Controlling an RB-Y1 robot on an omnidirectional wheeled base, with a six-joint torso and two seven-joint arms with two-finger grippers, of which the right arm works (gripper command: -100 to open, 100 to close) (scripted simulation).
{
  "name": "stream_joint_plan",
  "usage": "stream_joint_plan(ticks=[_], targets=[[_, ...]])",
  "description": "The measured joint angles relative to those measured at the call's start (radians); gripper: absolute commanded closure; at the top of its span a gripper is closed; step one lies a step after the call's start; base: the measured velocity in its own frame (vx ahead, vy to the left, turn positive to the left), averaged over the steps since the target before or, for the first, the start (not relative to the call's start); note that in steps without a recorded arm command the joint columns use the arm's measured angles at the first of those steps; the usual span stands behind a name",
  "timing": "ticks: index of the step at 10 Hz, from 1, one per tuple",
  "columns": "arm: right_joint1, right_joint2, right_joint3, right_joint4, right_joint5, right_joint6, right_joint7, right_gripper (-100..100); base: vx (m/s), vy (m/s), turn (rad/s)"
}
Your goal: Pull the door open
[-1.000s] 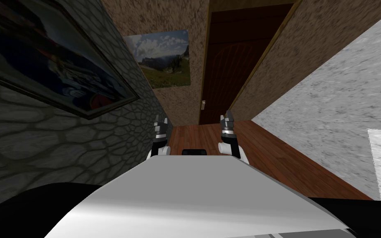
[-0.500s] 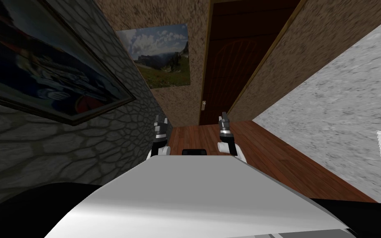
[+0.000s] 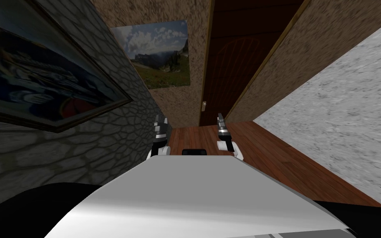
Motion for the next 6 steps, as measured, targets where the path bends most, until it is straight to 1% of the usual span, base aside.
stream_joint_plan(ticks=[1, 3, 4, 5, 6], targets=[[-0.012, -0.012, -0.006, 0.027, 0.006, -0.007, 0.014, -100, 0.107, 0.004, -0.017], [-0.048, -0.022, -0.009, 0.087, 0.028, -0.013, 0.055, -100, 0.101, 0.005, -0.011], [-0.062, -0.032, -0.012, 0.115, 0.036, -0.018, 0.074, -100, 0.094, 0.026, -0.019], [-0.078, -0.046, -0.018, 0.139, 0.043, -0.017, 0.089, -100, 0.098, 0.017, -0.018], [-0.094, -0.055, -0.022, 0.167, 0.053, -0.022, 0.107, -100, 0.065, 0.012, 0.0]])
